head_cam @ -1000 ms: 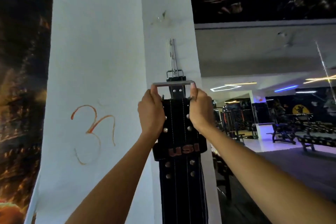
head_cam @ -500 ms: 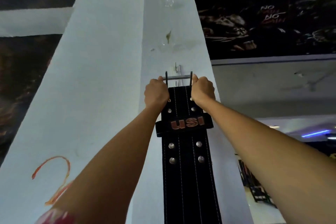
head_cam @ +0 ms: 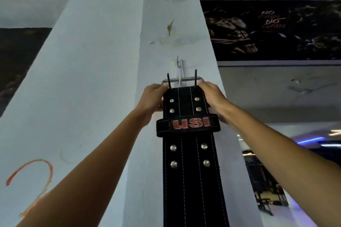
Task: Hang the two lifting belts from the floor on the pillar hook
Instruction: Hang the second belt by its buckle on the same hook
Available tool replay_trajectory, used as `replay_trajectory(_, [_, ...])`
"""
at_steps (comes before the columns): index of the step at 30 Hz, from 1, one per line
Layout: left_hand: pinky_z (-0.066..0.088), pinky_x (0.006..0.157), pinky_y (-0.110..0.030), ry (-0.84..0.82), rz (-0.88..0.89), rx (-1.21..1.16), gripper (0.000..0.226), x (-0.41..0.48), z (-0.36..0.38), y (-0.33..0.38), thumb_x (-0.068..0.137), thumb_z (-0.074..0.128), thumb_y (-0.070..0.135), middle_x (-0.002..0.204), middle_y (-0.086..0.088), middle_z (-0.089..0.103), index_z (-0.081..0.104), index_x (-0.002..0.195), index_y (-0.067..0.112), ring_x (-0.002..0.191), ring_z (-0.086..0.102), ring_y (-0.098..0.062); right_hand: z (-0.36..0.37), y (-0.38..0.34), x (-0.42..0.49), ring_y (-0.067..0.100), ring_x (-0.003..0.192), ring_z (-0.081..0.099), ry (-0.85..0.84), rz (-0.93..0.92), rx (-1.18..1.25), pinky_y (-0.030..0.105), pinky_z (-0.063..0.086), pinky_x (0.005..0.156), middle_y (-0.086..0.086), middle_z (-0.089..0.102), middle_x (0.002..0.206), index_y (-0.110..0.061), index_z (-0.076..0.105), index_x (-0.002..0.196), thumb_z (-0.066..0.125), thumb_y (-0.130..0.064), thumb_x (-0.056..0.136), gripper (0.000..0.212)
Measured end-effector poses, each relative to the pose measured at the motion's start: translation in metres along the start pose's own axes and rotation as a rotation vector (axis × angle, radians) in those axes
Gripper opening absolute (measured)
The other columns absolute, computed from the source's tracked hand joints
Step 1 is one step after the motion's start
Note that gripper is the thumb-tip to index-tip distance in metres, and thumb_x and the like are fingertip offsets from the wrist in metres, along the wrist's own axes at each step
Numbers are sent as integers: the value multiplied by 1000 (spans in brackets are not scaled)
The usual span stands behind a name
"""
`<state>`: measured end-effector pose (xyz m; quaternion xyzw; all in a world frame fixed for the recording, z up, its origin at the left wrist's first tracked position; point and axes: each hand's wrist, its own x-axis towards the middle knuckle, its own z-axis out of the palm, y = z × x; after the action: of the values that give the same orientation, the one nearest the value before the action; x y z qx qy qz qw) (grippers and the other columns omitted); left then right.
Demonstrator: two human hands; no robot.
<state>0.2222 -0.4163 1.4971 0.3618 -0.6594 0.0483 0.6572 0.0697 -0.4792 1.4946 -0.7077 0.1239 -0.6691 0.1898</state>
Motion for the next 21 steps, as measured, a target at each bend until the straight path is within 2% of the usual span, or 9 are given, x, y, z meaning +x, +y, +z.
replay_trajectory(2, [54,73,-33,-115,-10,-161,21,-12,-13,-3,92,54,17,89,-8,67,65,104,3,78,64,-21,-7,1,-10,12,76,57,-144,43,236,25,44,62,-1,59,80,-15,58,94,44,-21,94,15])
replay_trajectory(4, [56,69,-27,-111,-9,-172,24,-15,-17,-3,89,60,17,90,-8,70,67,106,2,75,68,-17,-9,1,-14,11,74,60,-170,30,282,24,47,63,-2,63,80,-15,63,93,54,-20,90,11])
replay_trajectory(6, [57,56,-20,-7,-39,-158,26,-12,-12,3,86,64,21,87,-9,70,67,100,-1,69,68,-16,-7,-5,-14,13,73,62,-99,28,251,23,47,62,-1,65,78,-9,65,93,59,-25,88,18])
replay_trajectory(9, [50,39,-16,131,-164,-172,18,-6,-3,16,81,71,20,74,-7,66,64,82,4,61,64,-16,-2,-12,-5,7,60,54,57,110,177,15,39,49,-3,58,70,-3,63,99,63,-28,85,29])
replay_trajectory(11, [47,34,-16,163,-224,-191,16,0,1,23,79,72,14,72,-8,63,61,84,2,57,61,-16,3,-16,3,9,58,54,134,157,169,17,38,45,1,59,75,0,60,102,66,-23,83,30])
replay_trajectory(14, [48,39,-24,169,-273,-162,12,6,5,30,80,68,7,71,-8,59,57,82,2,56,58,-17,5,-19,13,17,68,59,190,214,163,22,44,49,10,64,93,3,58,106,70,-14,78,36])
replay_trajectory(17, [48,40,-26,158,-291,-161,14,6,4,30,81,69,7,72,-8,59,56,86,2,57,58,-17,2,-23,14,16,74,55,164,216,117,19,41,53,11,61,100,2,54,109,70,-15,80,38])
replay_trajectory(19, [46,33,-20,160,-285,-177,26,4,3,29,81,70,9,73,-8,60,57,100,-2,57,59,-17,0,-25,11,18,87,53,148,211,94,21,42,70,12,59,110,4,51,116,69,-19,81,46])
replay_trajectory(21, [48,35,-20,168,-284,-165,34,-1,2,28,81,71,14,77,-9,64,59,107,-4,59,62,-18,1,-27,7,23,106,55,135,216,71,26,39,81,12,57,124,3,49,122,68,-26,82,53])
